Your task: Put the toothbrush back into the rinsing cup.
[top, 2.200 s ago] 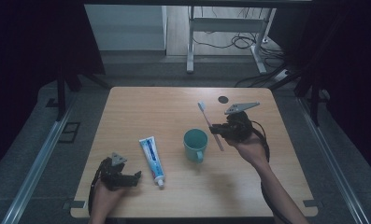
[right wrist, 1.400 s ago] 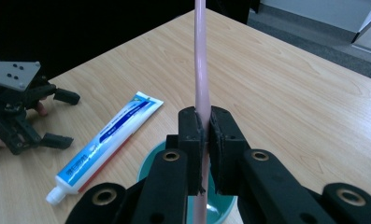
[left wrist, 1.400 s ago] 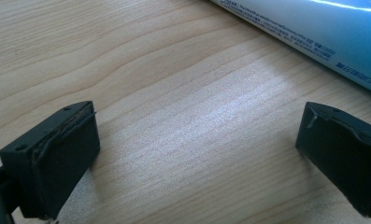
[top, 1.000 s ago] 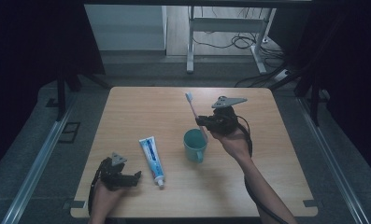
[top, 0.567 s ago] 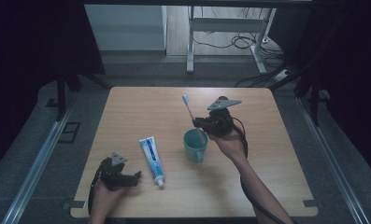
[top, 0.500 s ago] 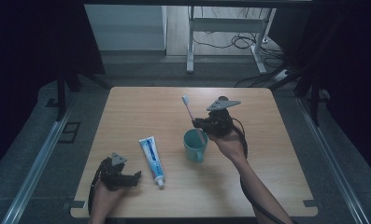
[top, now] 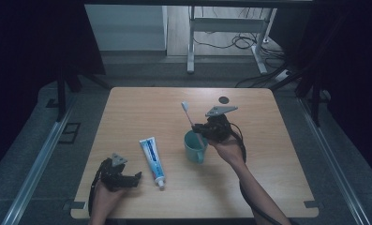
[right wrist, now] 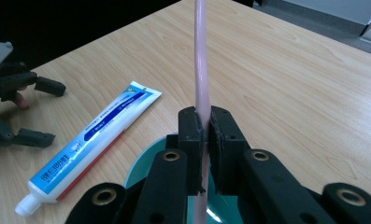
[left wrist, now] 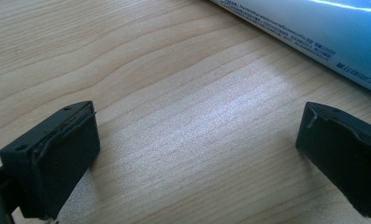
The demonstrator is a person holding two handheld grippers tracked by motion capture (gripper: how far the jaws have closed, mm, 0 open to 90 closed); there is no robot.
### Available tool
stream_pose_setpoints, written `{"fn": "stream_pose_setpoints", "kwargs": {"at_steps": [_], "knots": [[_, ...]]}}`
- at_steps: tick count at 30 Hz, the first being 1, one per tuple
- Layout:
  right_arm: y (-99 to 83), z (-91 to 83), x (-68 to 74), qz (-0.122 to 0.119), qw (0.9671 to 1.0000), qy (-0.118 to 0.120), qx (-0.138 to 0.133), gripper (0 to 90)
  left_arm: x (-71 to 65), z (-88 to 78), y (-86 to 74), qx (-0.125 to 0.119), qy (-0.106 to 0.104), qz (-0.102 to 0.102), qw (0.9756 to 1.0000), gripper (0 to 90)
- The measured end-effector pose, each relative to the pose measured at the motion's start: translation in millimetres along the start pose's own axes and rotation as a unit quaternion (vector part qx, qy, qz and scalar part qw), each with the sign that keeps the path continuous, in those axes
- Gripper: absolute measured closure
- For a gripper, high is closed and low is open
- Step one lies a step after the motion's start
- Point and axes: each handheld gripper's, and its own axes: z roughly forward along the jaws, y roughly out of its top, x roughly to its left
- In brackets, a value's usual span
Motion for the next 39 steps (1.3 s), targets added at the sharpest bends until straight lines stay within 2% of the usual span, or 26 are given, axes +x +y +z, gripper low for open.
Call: {"fn": "stream_pose_setpoints", "kwargs": {"at_steps": [27,35,39], "knots": [[-24.4,27.2,1.7,0.001,0.9992,0.006,0.038,83.0,0.0,0.0,0.0,0.000,0.000,0.000,1.0000,0.0],[-32.2,31.7,-0.1,0.005,0.9984,0.008,0.057,82.5,-0.1,0.0,0.0,0.000,0.000,0.000,1.0000,0.0],[-33.6,31.6,-1.2,0.010,0.9983,0.013,0.057,82.3,0.0,0.0,0.0,0.000,0.000,0.000,1.0000,0.0]]}}
